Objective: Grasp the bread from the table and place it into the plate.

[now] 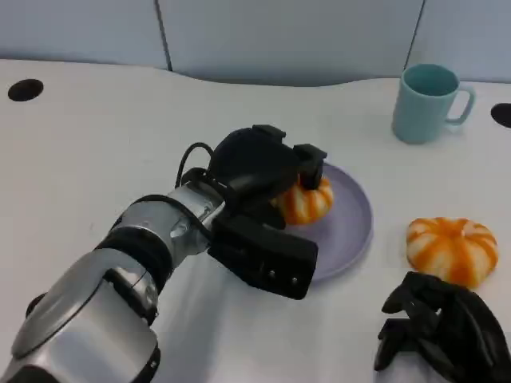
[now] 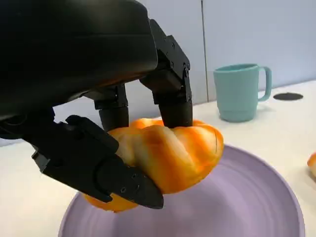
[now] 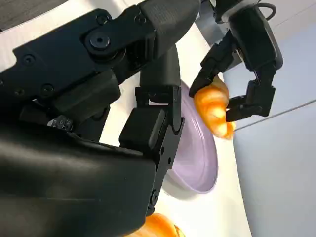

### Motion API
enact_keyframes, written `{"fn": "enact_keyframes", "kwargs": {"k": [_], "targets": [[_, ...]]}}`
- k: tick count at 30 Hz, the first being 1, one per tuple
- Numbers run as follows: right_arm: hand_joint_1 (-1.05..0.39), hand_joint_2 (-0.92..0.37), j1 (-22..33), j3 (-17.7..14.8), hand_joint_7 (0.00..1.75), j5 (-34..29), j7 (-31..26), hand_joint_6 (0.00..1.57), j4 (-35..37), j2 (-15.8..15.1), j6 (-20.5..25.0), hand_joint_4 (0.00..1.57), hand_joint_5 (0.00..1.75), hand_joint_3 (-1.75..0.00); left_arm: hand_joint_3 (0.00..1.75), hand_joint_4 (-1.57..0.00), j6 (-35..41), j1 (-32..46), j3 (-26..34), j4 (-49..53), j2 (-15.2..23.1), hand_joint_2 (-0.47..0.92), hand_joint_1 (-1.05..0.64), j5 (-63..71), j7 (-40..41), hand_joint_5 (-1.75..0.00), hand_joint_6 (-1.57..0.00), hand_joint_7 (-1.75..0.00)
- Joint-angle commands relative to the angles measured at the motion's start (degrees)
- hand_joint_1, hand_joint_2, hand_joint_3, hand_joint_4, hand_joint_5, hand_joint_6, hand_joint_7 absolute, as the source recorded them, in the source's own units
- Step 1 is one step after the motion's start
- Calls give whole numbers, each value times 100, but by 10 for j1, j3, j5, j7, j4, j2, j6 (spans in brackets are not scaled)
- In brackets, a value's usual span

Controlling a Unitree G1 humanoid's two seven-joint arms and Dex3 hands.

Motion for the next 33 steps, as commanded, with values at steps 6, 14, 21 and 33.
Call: {"fn": "enact_keyframes", "kwargs": {"k": [6,14,21,33], "targets": [[-93,-77,3,0,80,4,-2,125,-8,-1,0,144,87,0,21,-30,20,-15,11,3,-1,92,-58,-21,-102,-62,-29,-14],[-93,-78,3,-1,80,1,-4,125,-8,-2,-2,144,86,-1,44,-12,41,-21,7,3,-1,92,-79,-21,-170,-36,-18,-3],[-94,-78,1,-2,81,0,-6,124,-6,-3,0,144,87,0,57,-2,45,-19,17,-2,1,92,-88,-32,-184,-35,-15,-1],[-94,-78,-8,-5,80,-1,-4,125,6,-5,-4,144,87,0,51,-2,-31,13,133,-18,31,92,-84,-164,-244,-41,-18,-3]]}}
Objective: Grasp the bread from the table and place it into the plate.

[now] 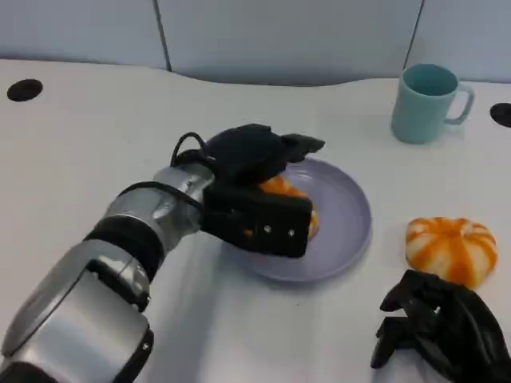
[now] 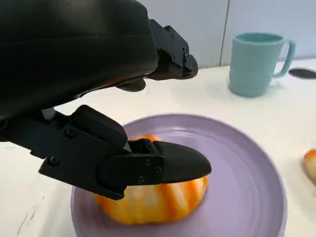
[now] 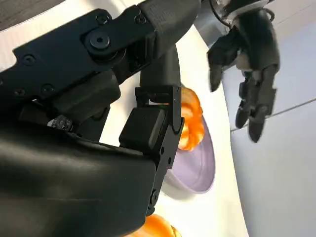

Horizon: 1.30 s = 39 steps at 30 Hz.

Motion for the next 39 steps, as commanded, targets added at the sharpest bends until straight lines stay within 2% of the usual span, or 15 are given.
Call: {"fn": "enact_keyframes", "kwargs": {"k": [1,9,14,17,22,27,32,39], "targets": [[-95,-78,-8,-5,80,-1,-1,126,10,-9,-5,144,87,0,50,-1,-26,24,54,-10,17,92,-84,-65,-56,-41,-18,-2],[-96,-78,-13,-5,78,-4,-2,127,18,-9,-12,144,86,0,49,-1,-57,65,148,-37,35,92,-79,-182,-167,-42,-18,-2],[-94,-78,-15,-6,79,-2,0,125,16,-11,-5,142,87,0,34,-8,-93,117,215,-72,42,92,-66,-267,-223,-54,-26,-5],[-94,-78,-16,-8,80,1,-1,125,16,-11,0,142,87,0,25,-16,-113,151,257,-95,33,92,-59,-328,-258,-59,-32,-7],[-93,-78,-17,-9,82,2,3,124,20,-10,-3,142,88,0,23,-27,-110,205,304,-150,19,92,-51,-405,-302,-64,-40,-9],[-94,-78,-21,-8,82,-1,2,123,23,-10,-5,141,88,0,22,-36,-58,267,339,-237,1,92,-46,-481,-335,-68,-47,-11],[-92,-79,-19,-6,83,-2,5,122,23,-10,-8,141,88,-1,20,-57,29,342,374,-343,-32,92,-31,-567,-339,-83,-76,-22],[-95,-78,-22,-7,81,0,4,124,25,-9,-7,141,87,0,23,-65,177,401,409,-464,-44,91,-26,-647,-322,-94,-86,-24]]}}
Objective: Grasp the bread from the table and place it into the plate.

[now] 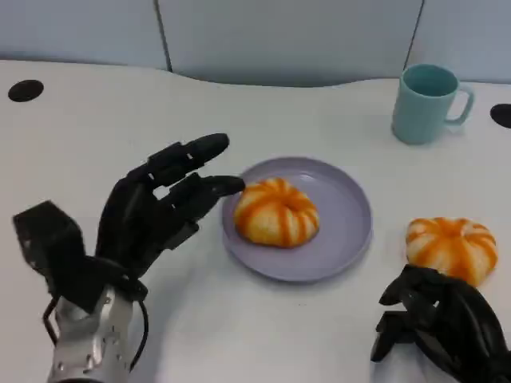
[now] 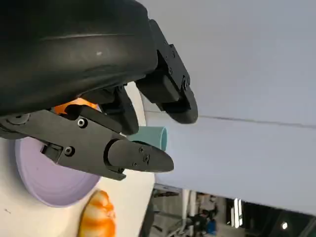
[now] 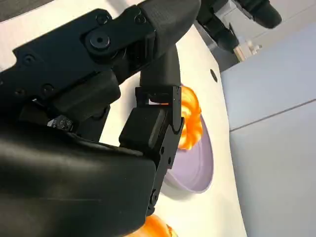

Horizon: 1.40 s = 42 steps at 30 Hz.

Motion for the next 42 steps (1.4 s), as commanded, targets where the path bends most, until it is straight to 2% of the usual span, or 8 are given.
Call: {"fn": "enact_keyframes", "kwargs": {"k": [1,8,16,20,27,29,34,42], "targets": [[-95,-78,-1,-3,80,2,1,124,1,-7,-2,142,87,0,22,-65,93,32,31,-71,1,91,-26,-59,17,-97,-87,-25],[-94,-78,-5,-6,79,6,7,125,4,-10,-2,142,86,0,19,-75,179,107,42,-175,8,92,-31,-78,44,-111,-92,-29],[-94,-77,-3,-6,78,5,3,126,-3,-9,5,142,86,0,19,-66,284,187,50,-269,1,92,-46,-107,95,-131,-85,-35],[-94,-77,-2,-6,79,6,-2,125,-9,-9,13,142,87,0,20,-66,295,216,47,-285,-1,92,-47,-104,97,-135,-85,-42],[-93,-77,2,-2,81,1,-9,124,-18,-9,18,142,87,-1,26,-63,330,249,56,-288,-1,92,-43,-128,88,-141,-62,-80],[-93,-77,3,-2,82,1,-10,123,-20,-8,18,142,87,-1,25,-62,335,255,53,-290,1,92,-43,-124,88,-142,-62,-88],[-92,-80,6,2,86,-3,-8,120,-22,-12,11,141,88,-2,22,-63,325,266,47,-282,-6,92,-43,-109,92,-144,-60,-96],[-93,-80,6,0,88,-7,-14,119,-22,-13,12,140,89,-1,13,-64,292,261,48,-245,-12,92,-41,-97,81,-142,-63,-93]]}}
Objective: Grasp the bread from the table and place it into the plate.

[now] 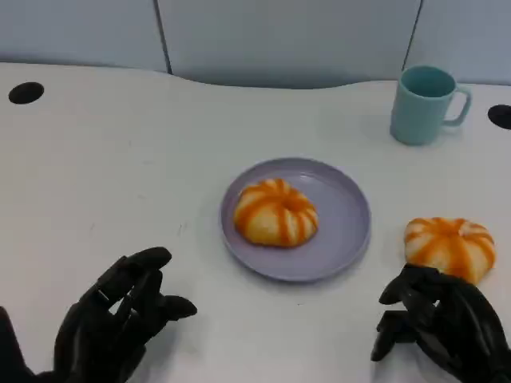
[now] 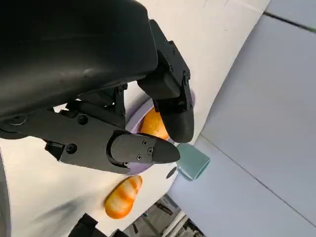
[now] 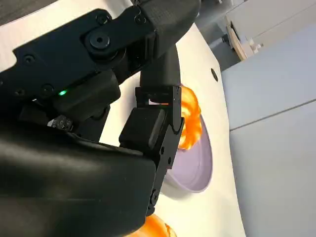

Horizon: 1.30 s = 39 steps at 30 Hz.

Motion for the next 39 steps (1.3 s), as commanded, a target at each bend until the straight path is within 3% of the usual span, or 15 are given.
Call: {"fn": "enact_keyframes", "kwargs": {"k": [1,18,28,39], "targets": [[-92,-80,3,-3,88,-4,-5,119,-7,-10,-2,140,90,-1,13,-62,-26,0,2,22,4,92,-42,13,-14,-146,-64,-93],[-96,-78,-25,-27,78,9,29,125,60,-20,-36,143,84,0,14,-63,-46,-21,2,62,-2,92,-41,30,-3,-146,-66,-87],[-93,-80,-25,-23,82,-5,26,122,63,-25,-49,141,89,-1,14,-65,-66,-31,3,81,-2,92,-42,39,-15,-144,-69,-85],[-91,-80,-25,-27,85,2,27,120,59,-27,-32,140,88,0,14,-66,-65,-31,4,75,-6,92,-43,32,-12,-146,-70,-86]]}}
